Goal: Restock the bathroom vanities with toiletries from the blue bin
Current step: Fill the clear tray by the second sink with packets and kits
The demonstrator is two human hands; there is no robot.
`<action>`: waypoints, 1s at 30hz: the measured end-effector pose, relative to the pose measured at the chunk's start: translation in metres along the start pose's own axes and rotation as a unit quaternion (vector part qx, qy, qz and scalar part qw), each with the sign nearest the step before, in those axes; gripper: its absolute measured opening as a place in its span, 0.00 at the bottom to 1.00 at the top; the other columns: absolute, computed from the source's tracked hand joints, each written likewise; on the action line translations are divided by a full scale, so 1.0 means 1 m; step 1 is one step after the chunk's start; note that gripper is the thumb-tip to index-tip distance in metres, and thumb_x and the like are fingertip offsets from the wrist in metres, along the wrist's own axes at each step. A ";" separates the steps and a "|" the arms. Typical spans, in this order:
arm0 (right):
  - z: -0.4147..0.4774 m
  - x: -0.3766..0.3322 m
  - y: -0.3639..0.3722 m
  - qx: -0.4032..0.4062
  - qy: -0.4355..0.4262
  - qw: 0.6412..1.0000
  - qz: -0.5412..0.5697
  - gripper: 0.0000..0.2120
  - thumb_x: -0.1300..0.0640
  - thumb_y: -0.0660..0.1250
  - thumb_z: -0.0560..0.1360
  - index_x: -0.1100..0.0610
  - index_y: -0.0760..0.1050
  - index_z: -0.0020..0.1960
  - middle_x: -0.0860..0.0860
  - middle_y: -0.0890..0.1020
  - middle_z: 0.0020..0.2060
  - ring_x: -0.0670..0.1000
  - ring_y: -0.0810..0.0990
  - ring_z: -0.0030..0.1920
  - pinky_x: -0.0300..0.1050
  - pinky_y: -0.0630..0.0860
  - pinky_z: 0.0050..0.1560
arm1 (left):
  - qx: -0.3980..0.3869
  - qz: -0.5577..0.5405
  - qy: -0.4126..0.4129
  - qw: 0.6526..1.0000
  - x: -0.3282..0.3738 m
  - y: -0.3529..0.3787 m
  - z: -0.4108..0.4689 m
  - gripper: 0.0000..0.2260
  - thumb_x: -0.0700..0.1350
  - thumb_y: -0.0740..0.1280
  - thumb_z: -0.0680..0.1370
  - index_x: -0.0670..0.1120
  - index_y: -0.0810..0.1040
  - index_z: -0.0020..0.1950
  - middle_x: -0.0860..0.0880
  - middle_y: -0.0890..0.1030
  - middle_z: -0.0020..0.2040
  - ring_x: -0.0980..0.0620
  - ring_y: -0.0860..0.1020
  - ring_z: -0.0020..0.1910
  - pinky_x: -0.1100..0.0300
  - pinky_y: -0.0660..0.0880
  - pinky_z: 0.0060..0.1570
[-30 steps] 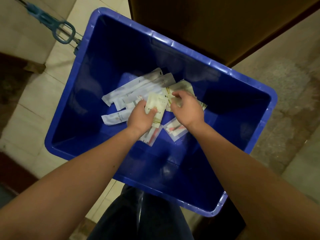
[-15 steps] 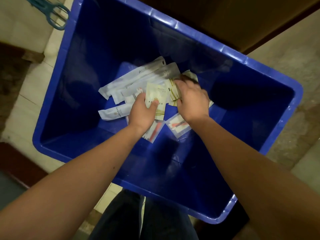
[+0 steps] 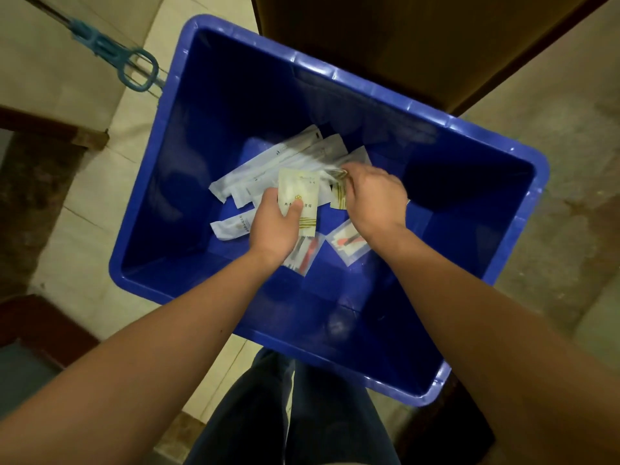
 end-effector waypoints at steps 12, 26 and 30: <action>-0.086 -0.016 -0.045 -0.107 0.290 0.846 0.435 0.20 0.60 0.62 0.78 0.53 0.68 0.69 0.52 0.78 0.46 0.51 0.77 0.42 0.43 0.75 0.40 | 0.018 0.014 0.060 0.998 0.036 -0.061 -0.077 0.06 0.48 0.62 0.81 0.48 0.69 0.55 0.55 0.75 0.45 0.50 0.76 0.46 0.55 0.73 0.45; -0.199 -0.097 -0.142 -0.068 0.285 0.623 0.725 0.14 0.67 0.53 0.77 0.56 0.75 0.51 0.53 0.83 0.45 0.51 0.83 0.42 0.46 0.82 0.36 | 0.025 -0.028 0.148 0.988 0.072 -0.142 -0.163 0.06 0.48 0.63 0.81 0.50 0.69 0.55 0.56 0.75 0.45 0.61 0.74 0.40 0.65 0.68 0.32; -0.212 -0.113 -0.178 -0.048 0.220 0.627 0.746 0.19 0.68 0.53 0.77 0.53 0.79 0.56 0.52 0.86 0.45 0.50 0.86 0.45 0.49 0.81 0.51 | 0.024 -0.048 0.178 0.982 0.096 -0.163 -0.184 0.06 0.46 0.63 0.81 0.49 0.70 0.56 0.57 0.74 0.44 0.62 0.73 0.39 0.71 0.67 0.24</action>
Point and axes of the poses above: each hand's wrist, its own z-axis towards the middle knuckle, its own y-axis out of the palm, x = y × z, the point moved 5 cm from there along z, towards the middle knuckle
